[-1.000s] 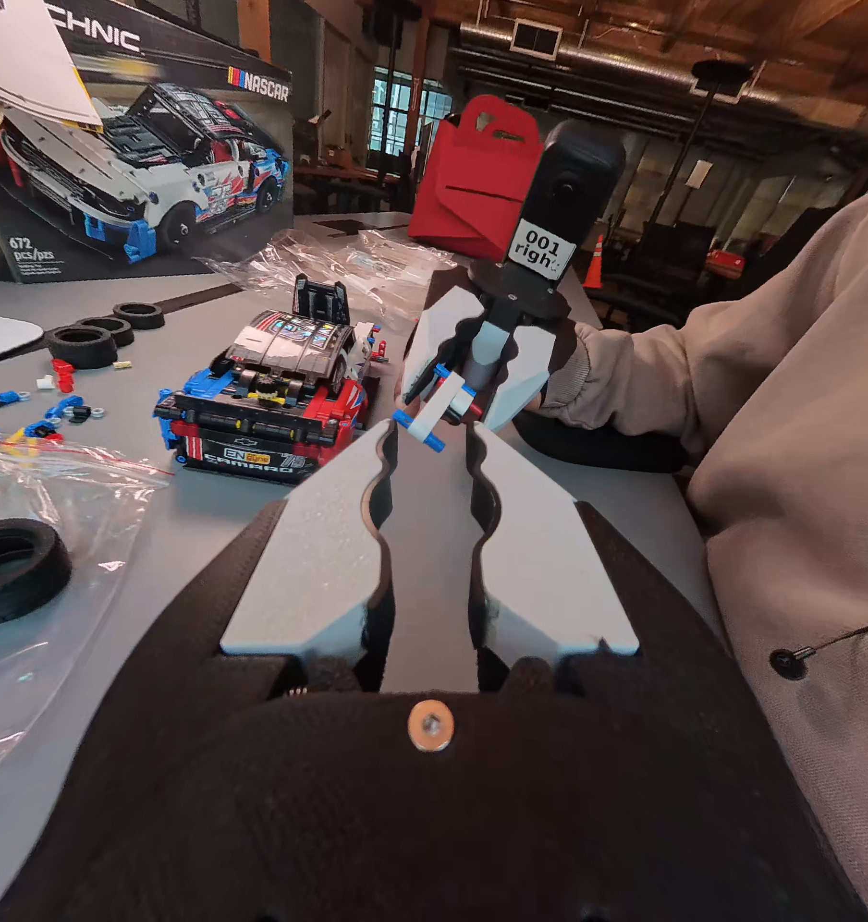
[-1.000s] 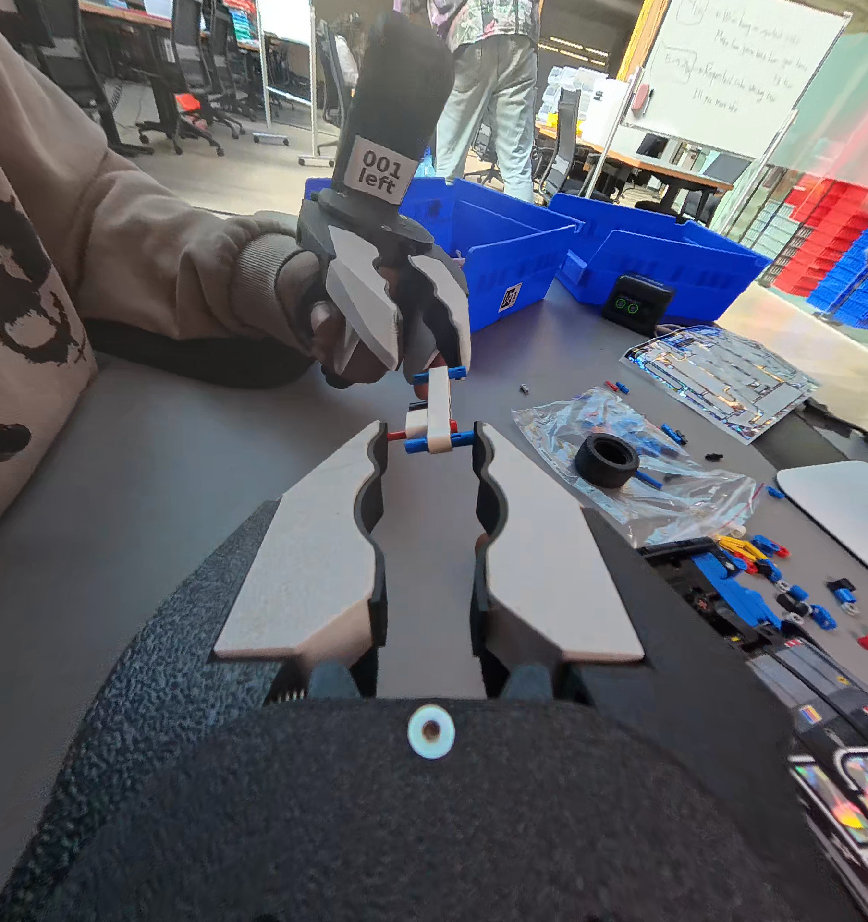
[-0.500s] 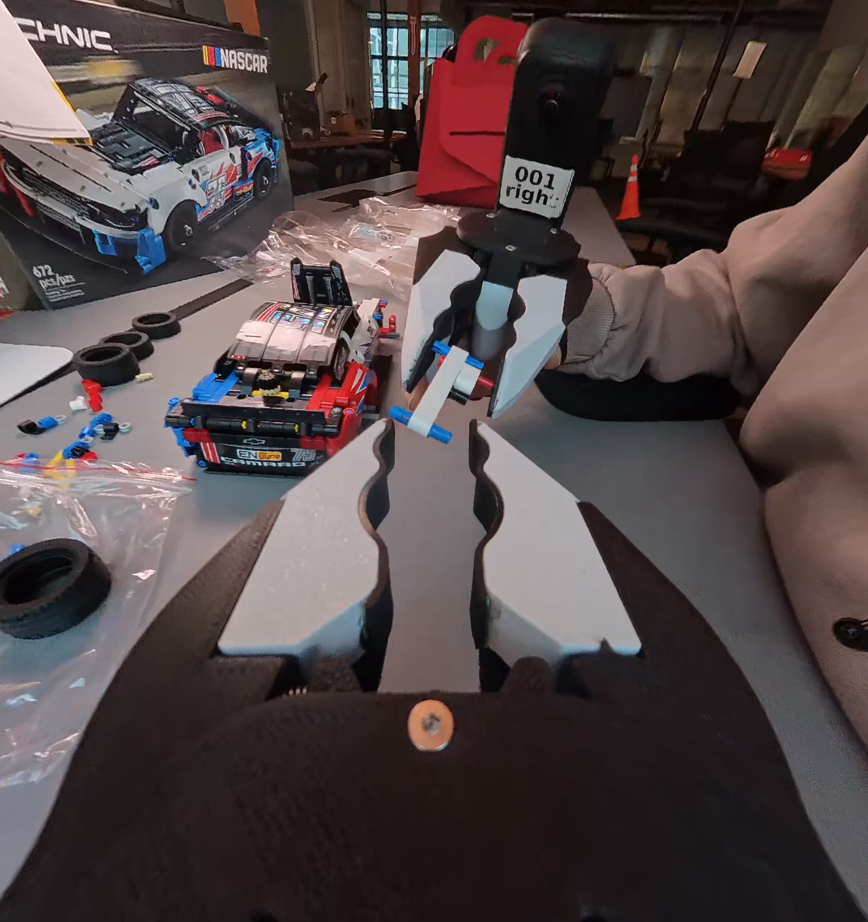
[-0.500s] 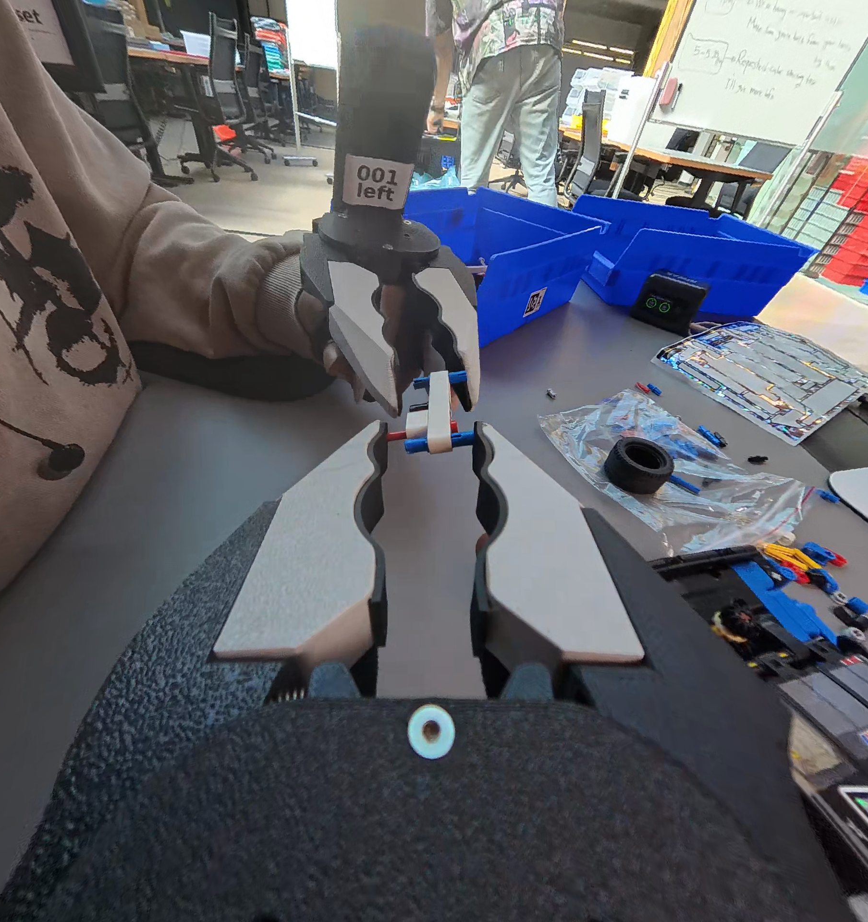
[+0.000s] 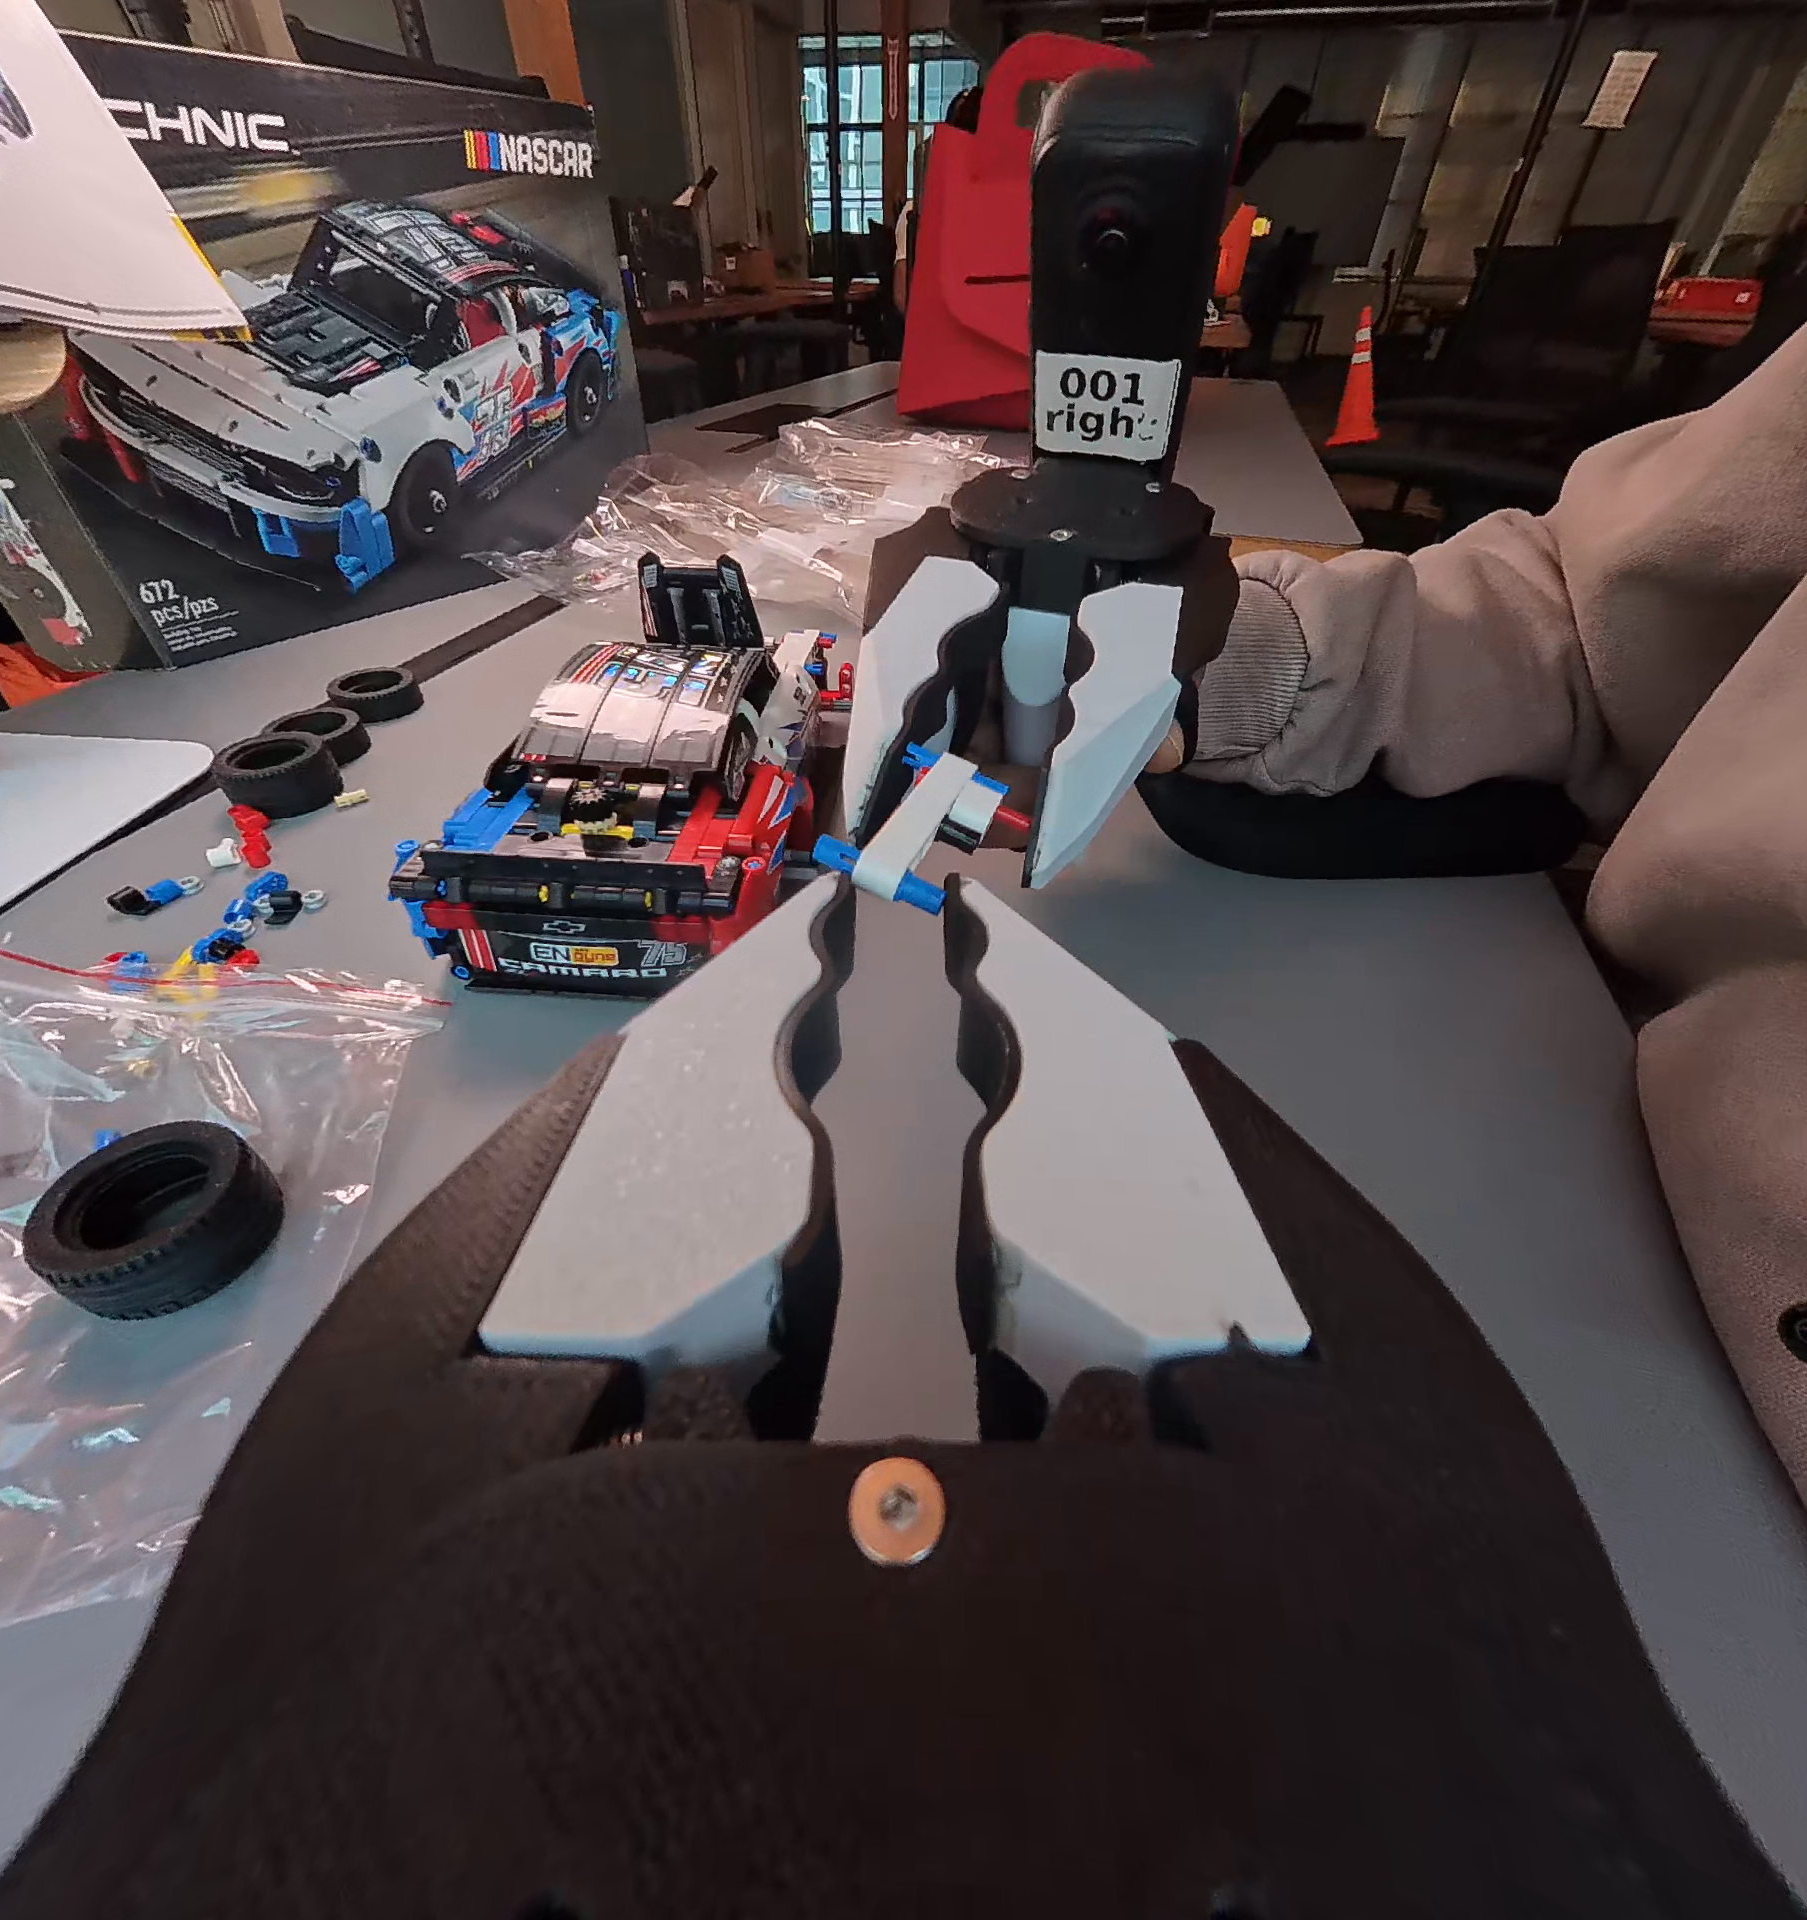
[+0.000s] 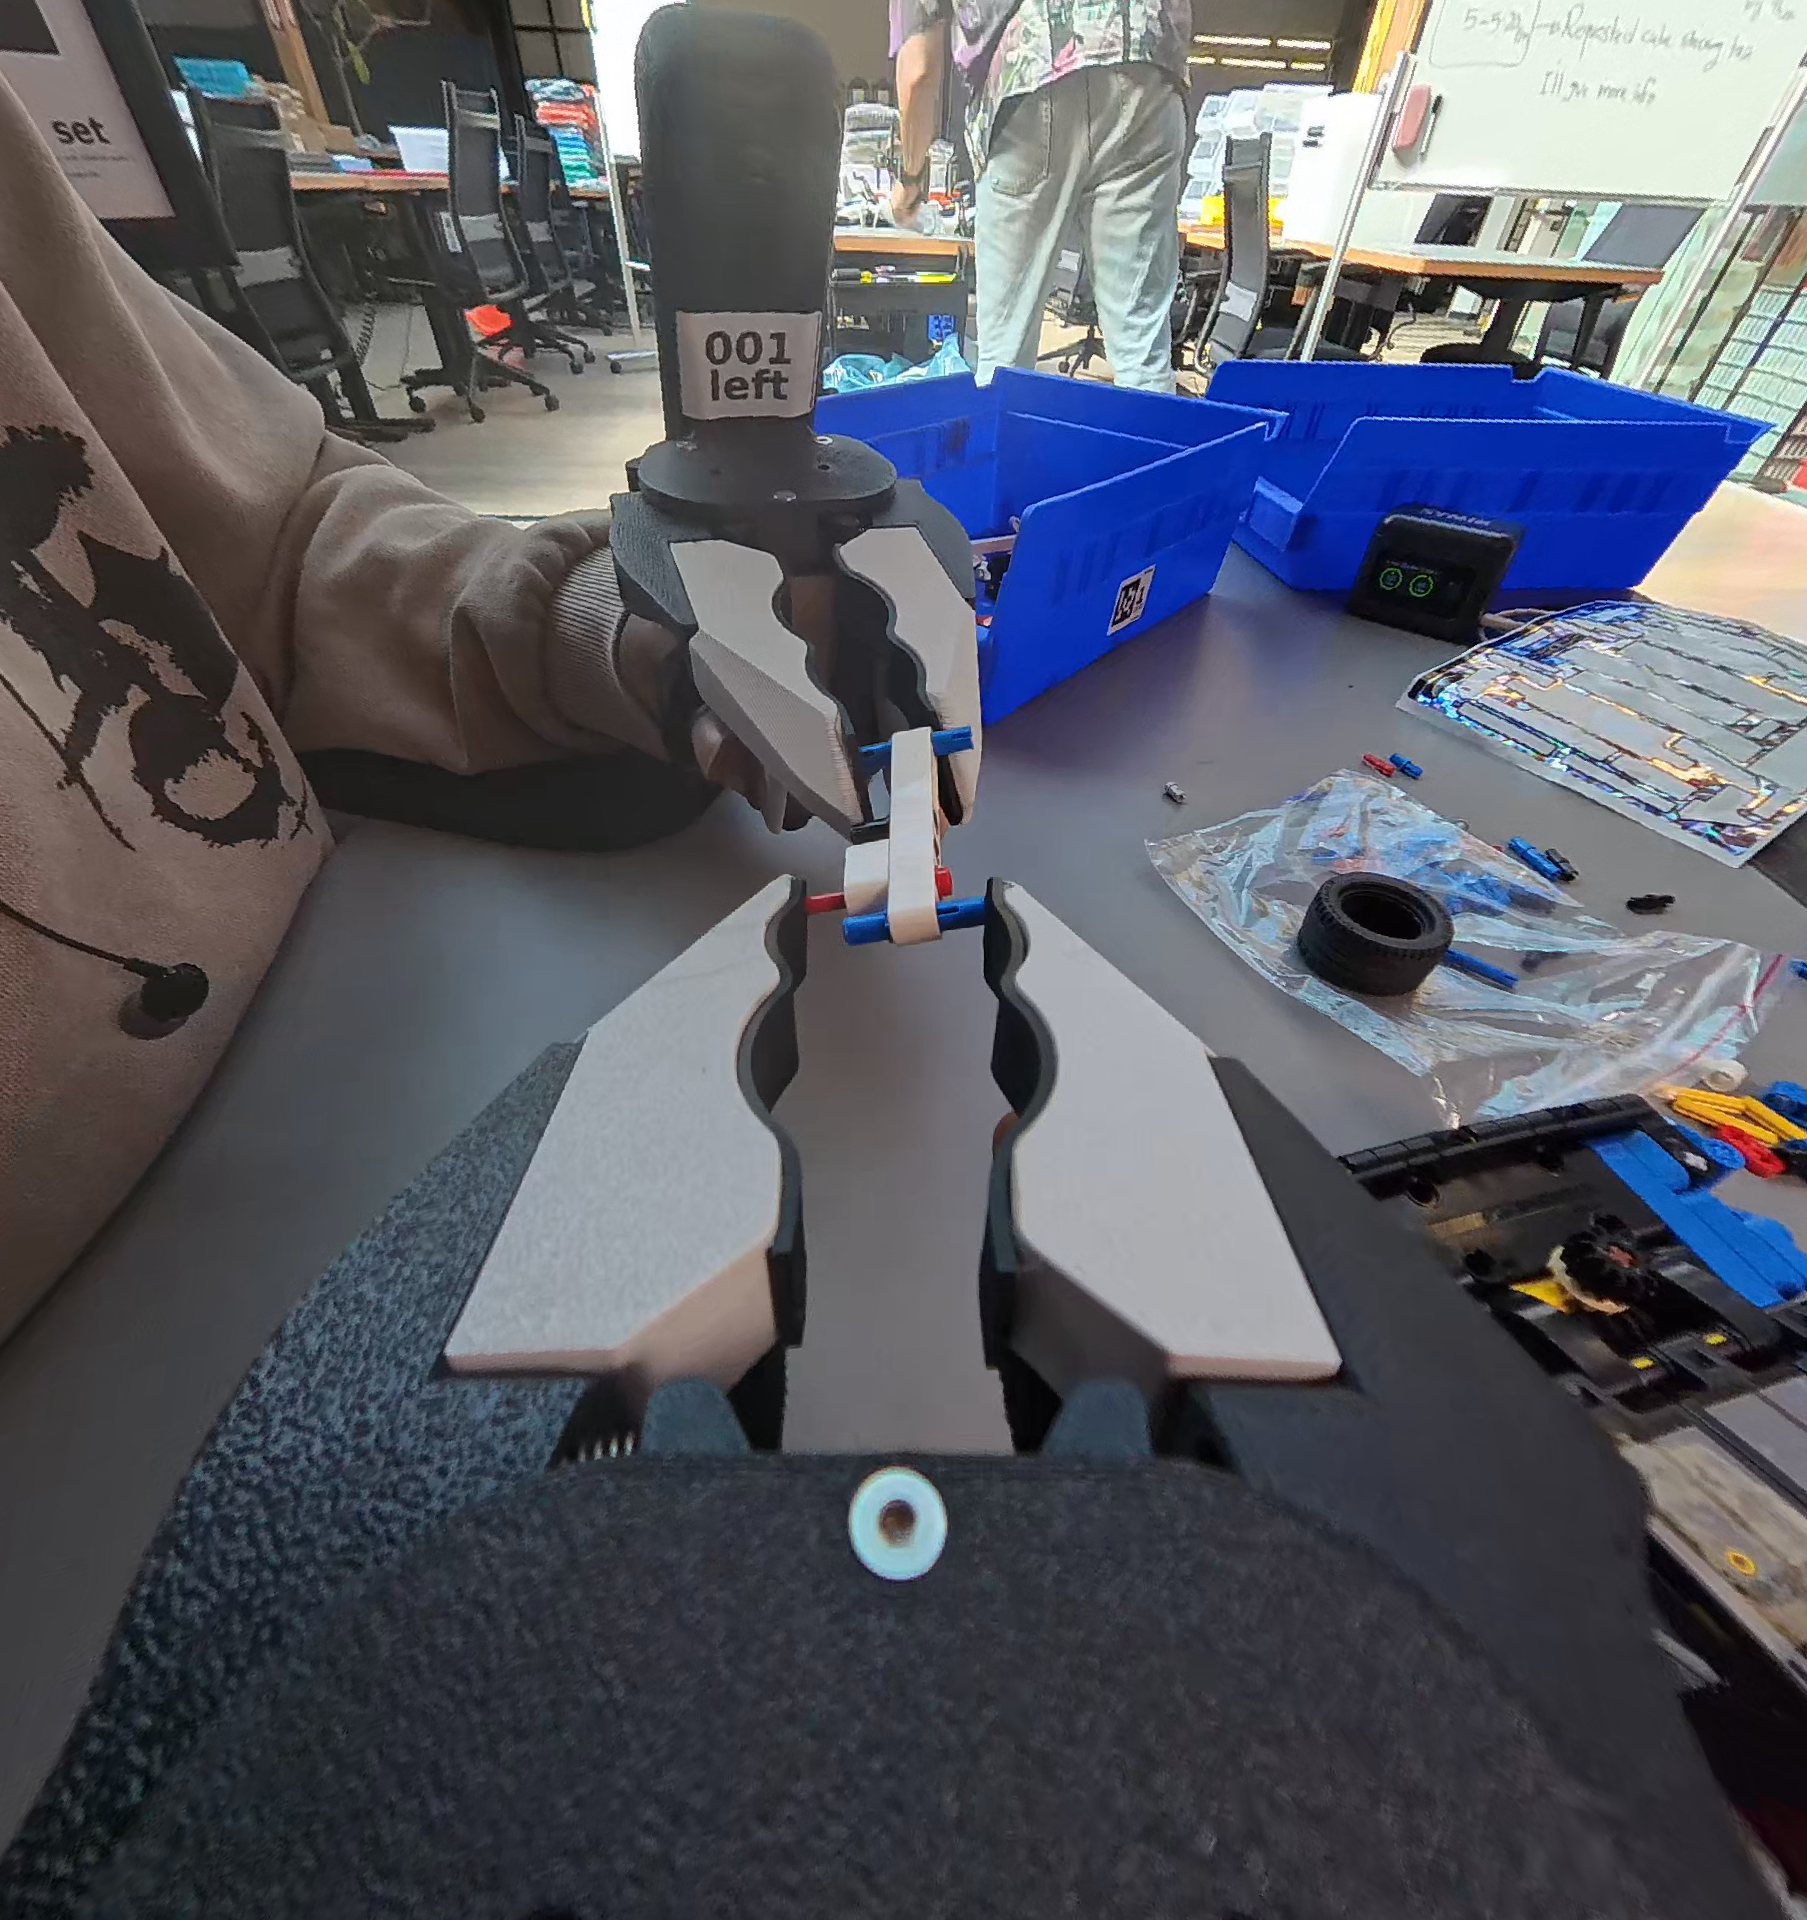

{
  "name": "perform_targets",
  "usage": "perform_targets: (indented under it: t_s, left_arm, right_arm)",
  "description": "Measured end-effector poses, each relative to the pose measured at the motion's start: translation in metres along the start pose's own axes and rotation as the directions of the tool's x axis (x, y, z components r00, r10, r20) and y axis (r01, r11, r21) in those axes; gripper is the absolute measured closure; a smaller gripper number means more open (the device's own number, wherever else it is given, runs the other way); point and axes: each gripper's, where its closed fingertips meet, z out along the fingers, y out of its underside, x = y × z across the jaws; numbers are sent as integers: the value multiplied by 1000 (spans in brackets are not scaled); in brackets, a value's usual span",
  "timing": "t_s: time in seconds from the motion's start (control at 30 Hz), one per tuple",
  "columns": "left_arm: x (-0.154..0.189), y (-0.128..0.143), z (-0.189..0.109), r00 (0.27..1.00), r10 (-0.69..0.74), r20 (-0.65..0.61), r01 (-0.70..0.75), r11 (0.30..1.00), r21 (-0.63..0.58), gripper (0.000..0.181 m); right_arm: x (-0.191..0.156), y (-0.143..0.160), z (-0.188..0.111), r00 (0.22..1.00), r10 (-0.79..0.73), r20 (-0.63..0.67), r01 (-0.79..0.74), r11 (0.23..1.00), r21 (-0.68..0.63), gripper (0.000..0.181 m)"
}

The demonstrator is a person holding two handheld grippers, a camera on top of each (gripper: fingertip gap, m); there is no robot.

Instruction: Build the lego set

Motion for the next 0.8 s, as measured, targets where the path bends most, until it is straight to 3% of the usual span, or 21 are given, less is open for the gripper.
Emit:
perform_targets:
  t_s: [0.43, 0.8]
  left_arm:
    - [-19, -16, -11, 991, -131, 39, 125, 985, 119, 167]
    - [-16, -14, -7, 989, -145, 29, 140, 983, 118, 167]
  right_arm:
    - [14, -5, -5, 997, 52, -51, -50, 998, 45, 150]
    - [14, -17, 3, 992, 40, -120, -27, 994, 104, 150]
